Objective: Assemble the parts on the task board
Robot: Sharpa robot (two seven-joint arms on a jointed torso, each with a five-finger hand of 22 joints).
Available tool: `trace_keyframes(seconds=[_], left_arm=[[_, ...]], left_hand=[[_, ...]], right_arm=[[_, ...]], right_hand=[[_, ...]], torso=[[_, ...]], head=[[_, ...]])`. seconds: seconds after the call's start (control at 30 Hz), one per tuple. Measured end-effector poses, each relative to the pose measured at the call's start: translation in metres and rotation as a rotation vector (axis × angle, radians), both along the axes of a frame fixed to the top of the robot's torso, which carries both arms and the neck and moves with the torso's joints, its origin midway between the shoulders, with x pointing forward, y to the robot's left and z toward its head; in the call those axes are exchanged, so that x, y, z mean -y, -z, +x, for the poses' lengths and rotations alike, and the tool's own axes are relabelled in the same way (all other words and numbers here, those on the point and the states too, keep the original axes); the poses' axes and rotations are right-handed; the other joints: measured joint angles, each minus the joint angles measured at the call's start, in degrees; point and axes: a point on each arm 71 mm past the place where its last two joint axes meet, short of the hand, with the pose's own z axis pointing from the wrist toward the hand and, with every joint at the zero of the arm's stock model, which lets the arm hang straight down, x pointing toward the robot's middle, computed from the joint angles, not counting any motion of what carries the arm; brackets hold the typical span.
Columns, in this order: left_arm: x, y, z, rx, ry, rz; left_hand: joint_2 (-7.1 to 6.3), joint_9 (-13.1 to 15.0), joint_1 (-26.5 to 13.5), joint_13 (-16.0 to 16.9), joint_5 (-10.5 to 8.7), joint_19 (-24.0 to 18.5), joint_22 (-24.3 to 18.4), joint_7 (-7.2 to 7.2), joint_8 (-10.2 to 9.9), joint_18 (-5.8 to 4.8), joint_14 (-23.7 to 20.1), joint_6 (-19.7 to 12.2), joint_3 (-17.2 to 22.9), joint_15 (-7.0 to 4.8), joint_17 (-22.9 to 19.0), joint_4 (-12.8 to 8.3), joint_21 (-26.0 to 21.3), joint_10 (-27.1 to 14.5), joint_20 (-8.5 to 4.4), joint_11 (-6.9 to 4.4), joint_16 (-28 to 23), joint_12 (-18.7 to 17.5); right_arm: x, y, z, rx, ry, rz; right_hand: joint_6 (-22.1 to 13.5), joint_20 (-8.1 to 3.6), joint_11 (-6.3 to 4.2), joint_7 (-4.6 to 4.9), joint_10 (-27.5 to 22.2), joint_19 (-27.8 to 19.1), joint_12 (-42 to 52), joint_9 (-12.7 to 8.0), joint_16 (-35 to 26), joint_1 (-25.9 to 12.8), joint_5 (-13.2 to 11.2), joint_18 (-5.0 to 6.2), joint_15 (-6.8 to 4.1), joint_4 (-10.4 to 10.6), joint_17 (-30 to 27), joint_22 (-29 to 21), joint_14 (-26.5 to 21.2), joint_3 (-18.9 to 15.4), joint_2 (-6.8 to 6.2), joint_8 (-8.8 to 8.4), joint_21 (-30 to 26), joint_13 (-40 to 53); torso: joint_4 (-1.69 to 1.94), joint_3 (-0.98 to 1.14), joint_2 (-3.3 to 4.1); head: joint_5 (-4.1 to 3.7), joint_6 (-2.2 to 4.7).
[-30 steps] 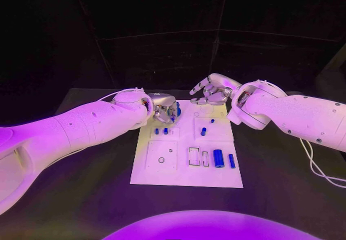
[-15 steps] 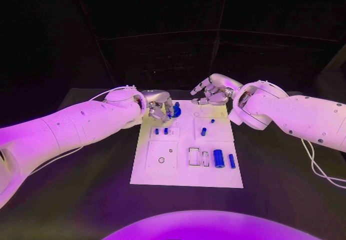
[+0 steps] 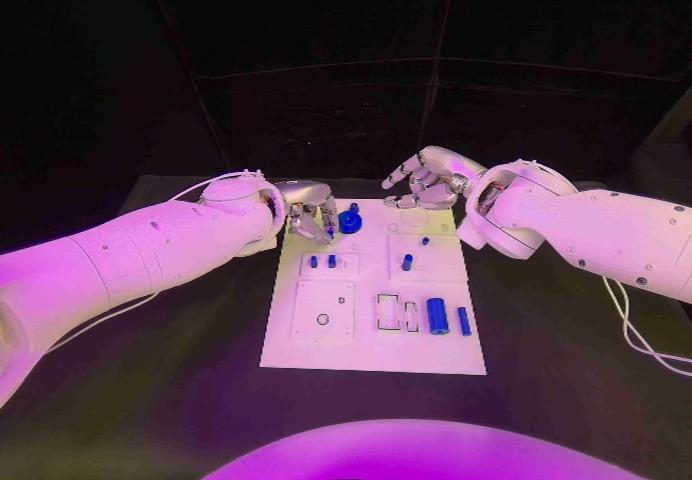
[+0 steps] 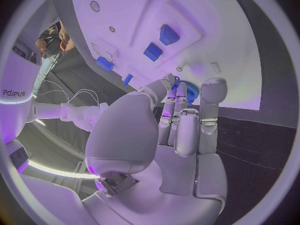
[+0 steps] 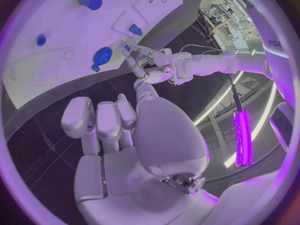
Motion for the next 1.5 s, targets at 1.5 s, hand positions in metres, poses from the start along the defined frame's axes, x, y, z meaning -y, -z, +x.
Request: trace_keyframes(seconds=[1.5], left_arm=[[-0.001,0.011,0.000,-0.053,-0.025,0.045]], left_hand=[[-0.24,-0.16,-0.23,-0.05,0.01,0.00,-0.17,-0.01,-0.91,0.00,0.00,-0.02,0.16,0.00,-0.26,-0.17,-0.15,-0.02,0.00,0.01,0.00,-1.24]], right_arm=[[0.000,0.000,0.000,-0.001,-0.001,0.000]], right_hand=[[0.00,0.00,0.00,0.00,0.00,0.00,0.00,0.00,0.00,0.00,0.00,0.00,0.00,0.00,-0.02,0.00,0.00,0.00,0.00,0.00,0.00,0.11]], torso=[[-0.02,-0.03,0.02]], head=[[0.07,-0.30]])
